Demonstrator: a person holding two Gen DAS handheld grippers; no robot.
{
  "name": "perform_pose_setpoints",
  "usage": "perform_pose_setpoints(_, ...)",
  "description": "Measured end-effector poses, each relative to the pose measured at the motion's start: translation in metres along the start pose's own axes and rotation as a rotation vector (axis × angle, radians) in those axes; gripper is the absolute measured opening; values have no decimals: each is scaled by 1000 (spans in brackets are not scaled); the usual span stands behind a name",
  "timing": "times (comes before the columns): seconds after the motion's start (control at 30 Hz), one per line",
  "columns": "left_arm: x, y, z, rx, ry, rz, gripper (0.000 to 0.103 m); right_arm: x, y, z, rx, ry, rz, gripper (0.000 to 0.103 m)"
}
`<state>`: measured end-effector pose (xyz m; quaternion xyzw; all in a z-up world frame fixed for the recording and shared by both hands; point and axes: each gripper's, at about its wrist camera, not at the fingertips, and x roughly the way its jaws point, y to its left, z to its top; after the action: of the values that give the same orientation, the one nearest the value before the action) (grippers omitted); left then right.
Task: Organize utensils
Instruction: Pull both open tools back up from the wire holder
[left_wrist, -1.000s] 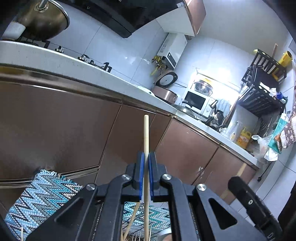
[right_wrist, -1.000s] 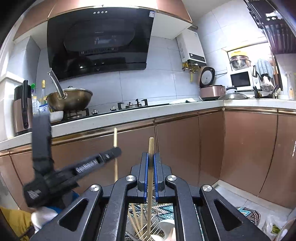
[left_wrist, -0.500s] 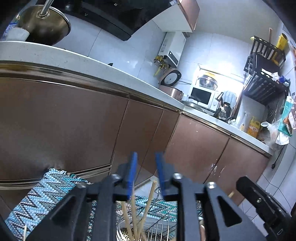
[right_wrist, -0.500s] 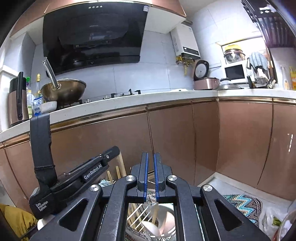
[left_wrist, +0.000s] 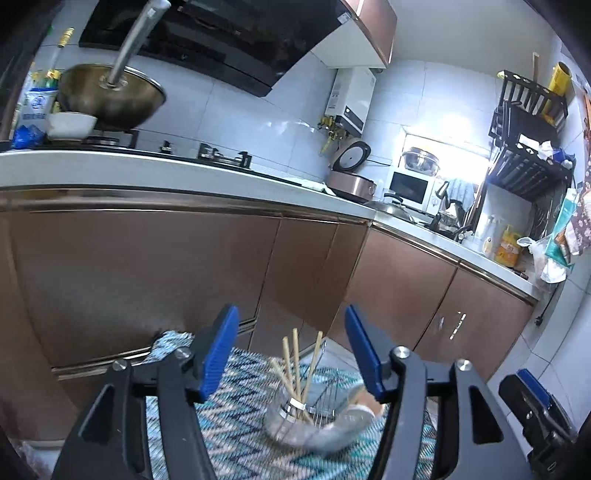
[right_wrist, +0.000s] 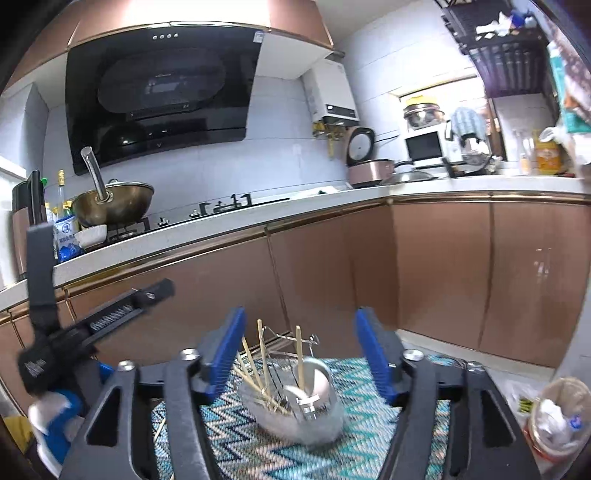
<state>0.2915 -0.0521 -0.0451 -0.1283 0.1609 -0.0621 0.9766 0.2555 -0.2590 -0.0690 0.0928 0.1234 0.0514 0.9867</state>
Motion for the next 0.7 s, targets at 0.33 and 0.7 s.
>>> perform_pose_setpoints(0.33,-116,15,3,38,-9,40,63,-93,10,-3,22,-38,-111,103)
perform_pose_setpoints(0.7,-206,23,-20,118,-46,67,67,-172,26,-11,-2,-118,-184,103)
